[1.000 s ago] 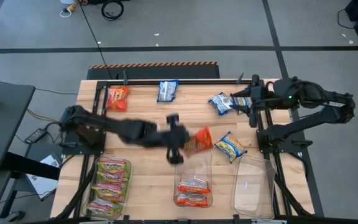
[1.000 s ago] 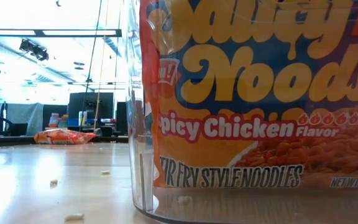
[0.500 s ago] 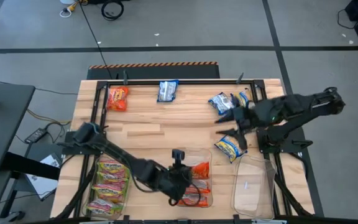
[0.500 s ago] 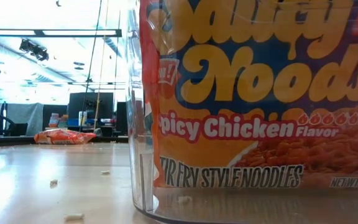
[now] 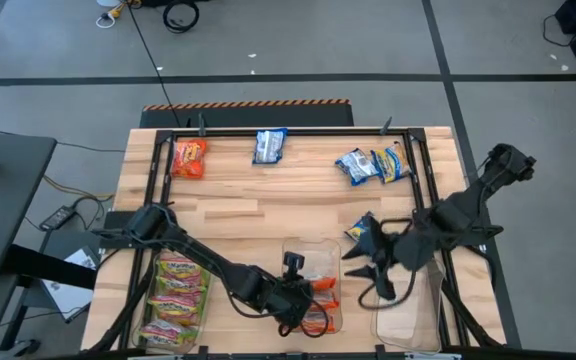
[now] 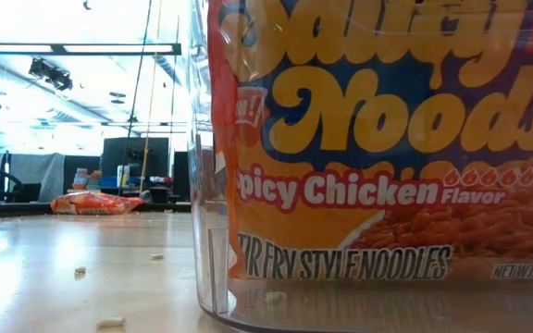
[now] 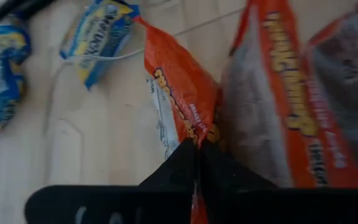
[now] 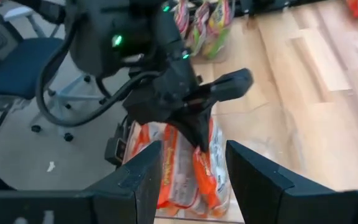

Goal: Sort Maruchan noodles
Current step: Put the orange noodle pack into the middle transparent bin

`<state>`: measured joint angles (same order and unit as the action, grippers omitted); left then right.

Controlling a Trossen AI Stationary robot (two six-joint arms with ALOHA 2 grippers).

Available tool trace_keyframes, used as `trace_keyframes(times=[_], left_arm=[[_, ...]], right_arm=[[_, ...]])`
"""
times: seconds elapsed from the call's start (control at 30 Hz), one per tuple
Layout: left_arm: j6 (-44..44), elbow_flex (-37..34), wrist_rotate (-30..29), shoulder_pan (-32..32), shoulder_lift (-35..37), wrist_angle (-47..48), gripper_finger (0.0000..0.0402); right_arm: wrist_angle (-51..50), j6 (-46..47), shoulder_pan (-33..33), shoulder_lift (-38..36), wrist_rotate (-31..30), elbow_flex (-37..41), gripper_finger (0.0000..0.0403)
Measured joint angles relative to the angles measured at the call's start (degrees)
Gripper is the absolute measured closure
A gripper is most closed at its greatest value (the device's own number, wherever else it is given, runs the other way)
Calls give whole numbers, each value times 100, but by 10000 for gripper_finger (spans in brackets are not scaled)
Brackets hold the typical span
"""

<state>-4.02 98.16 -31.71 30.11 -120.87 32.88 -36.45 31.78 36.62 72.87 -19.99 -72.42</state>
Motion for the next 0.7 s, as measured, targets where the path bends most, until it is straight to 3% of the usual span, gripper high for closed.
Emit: trace_keyframes(times=[0.27,0.47,0.7], left_arm=[[-656,5,824,-114,26,-78,351],[-1315,3,1456,-349,105,-23,305],[-1260,1,1975,-535,713,55,255]], right_arm=[[182,457,171,300,39,4,220],[540,747,162,47,59,7,220],[806,723,162,-301,13,7,220]])
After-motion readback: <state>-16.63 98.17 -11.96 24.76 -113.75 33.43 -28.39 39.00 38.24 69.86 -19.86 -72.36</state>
